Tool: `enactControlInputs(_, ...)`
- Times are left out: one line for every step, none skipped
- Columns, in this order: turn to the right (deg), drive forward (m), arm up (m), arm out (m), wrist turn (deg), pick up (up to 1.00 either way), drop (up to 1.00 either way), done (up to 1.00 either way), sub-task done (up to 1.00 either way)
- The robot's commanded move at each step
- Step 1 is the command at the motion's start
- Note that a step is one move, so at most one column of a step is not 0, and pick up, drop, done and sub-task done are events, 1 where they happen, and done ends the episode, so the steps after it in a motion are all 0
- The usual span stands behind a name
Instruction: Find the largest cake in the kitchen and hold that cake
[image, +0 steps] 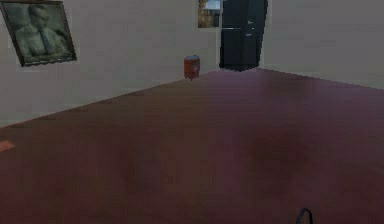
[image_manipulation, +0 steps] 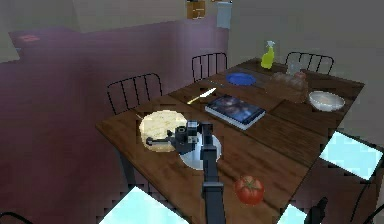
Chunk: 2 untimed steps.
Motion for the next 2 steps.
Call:
enactControlInputs(0.0, 0.0, 0.1, 0.0, 0.0, 0.0, 0.0, 0.0, 0.0)
enactControlInputs(0.0, 0.0, 0.0, 0.0, 0.0, 0.0, 0.0, 1.0, 0.0)
